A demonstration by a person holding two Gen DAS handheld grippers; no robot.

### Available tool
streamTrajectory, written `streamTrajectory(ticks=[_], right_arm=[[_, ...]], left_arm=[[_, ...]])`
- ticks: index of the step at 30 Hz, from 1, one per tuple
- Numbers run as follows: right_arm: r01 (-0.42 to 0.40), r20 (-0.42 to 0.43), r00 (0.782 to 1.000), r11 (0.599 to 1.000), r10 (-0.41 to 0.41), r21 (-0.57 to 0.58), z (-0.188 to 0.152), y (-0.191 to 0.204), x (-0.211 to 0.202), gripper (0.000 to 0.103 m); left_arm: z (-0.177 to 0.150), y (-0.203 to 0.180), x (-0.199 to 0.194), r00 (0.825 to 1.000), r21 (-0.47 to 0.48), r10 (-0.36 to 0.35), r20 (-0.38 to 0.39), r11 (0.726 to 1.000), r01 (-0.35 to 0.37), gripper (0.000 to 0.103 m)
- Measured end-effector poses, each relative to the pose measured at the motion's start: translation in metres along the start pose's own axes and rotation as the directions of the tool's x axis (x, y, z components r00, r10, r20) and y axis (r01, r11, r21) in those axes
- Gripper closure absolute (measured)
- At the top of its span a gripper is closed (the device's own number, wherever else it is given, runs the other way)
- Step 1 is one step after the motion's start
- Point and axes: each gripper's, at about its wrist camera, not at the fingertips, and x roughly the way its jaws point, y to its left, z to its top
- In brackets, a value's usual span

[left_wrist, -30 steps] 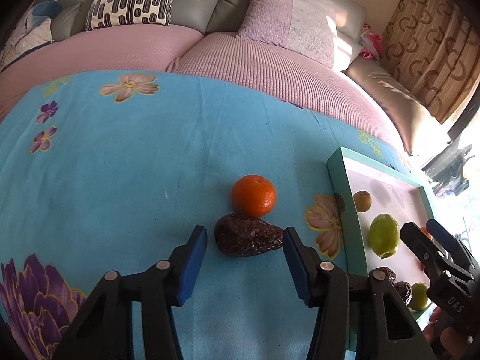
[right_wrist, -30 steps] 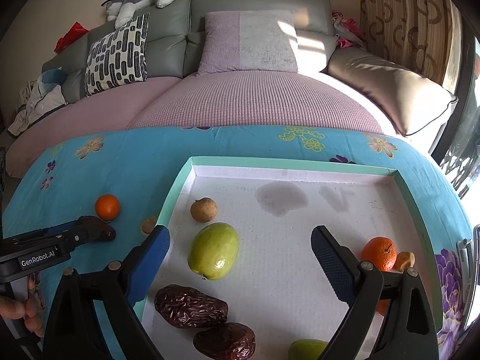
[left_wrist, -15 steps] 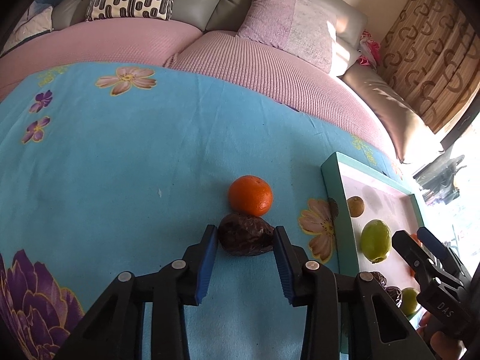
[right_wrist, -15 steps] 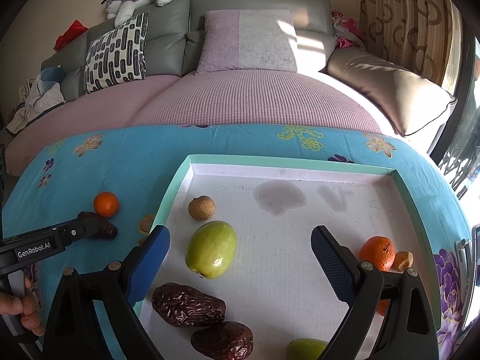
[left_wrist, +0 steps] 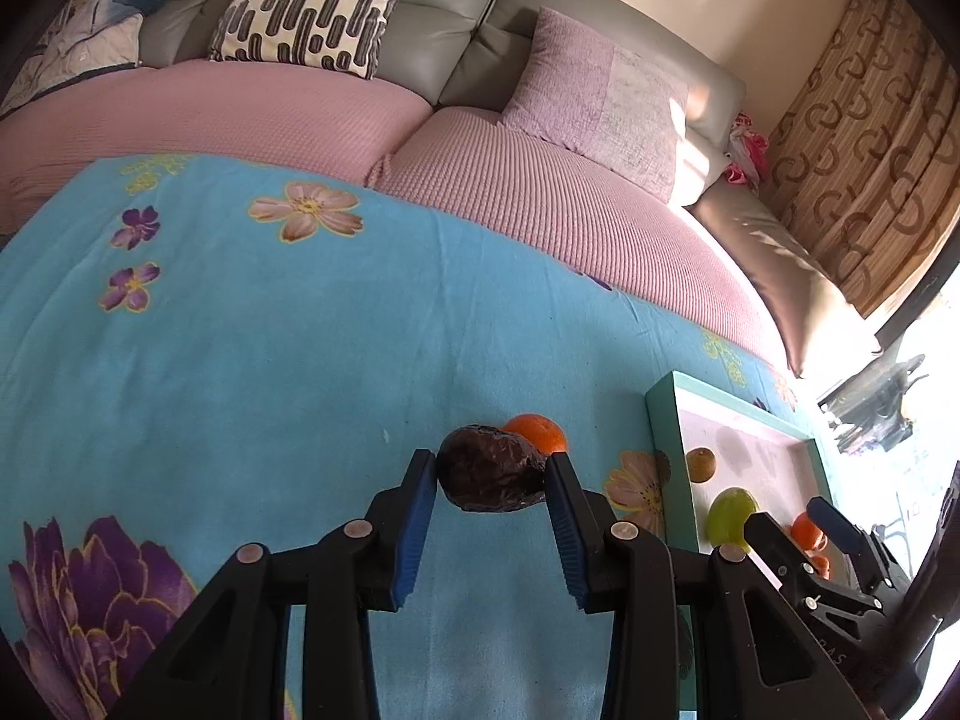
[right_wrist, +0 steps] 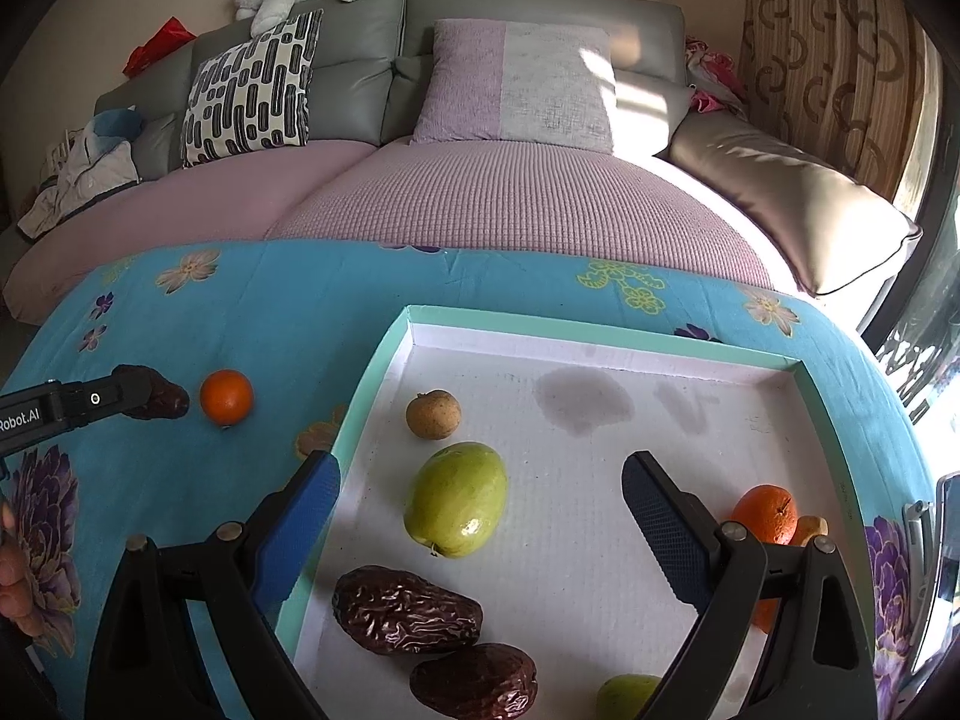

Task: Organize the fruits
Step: 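Grasp the dark date with the left tool while the right tool grasps the orange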

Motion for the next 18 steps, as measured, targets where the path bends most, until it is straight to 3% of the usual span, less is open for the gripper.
streamTrajectory(ticks=[7, 12, 18], right_arm=[[-0.078, 0.011, 0.997, 0.997, 0.078, -0.029, 0.012, 0.029, 0.002, 0.008], [-0.177, 0.004, 0.984, 0.982, 0.178, -0.06, 0.021, 0.059, 0.01, 0.009], [-0.238, -0.043, 0.971, 0.966, 0.235, -0.101, 0.021, 0.092, 0.03, 0.019]], left_arm=[[0.009, 0.032, -0.017, 0.996, -0.068, 0.067, 0.058, 0.996, -0.063, 0.063], [0.013, 0.055, -0.027, 0.992, -0.124, 0.093, 0.083, 0.989, -0.083, 0.063], [0.011, 0.07, -0.031, 0.991, -0.169, 0.099, 0.089, 0.982, -0.083, 0.063]])
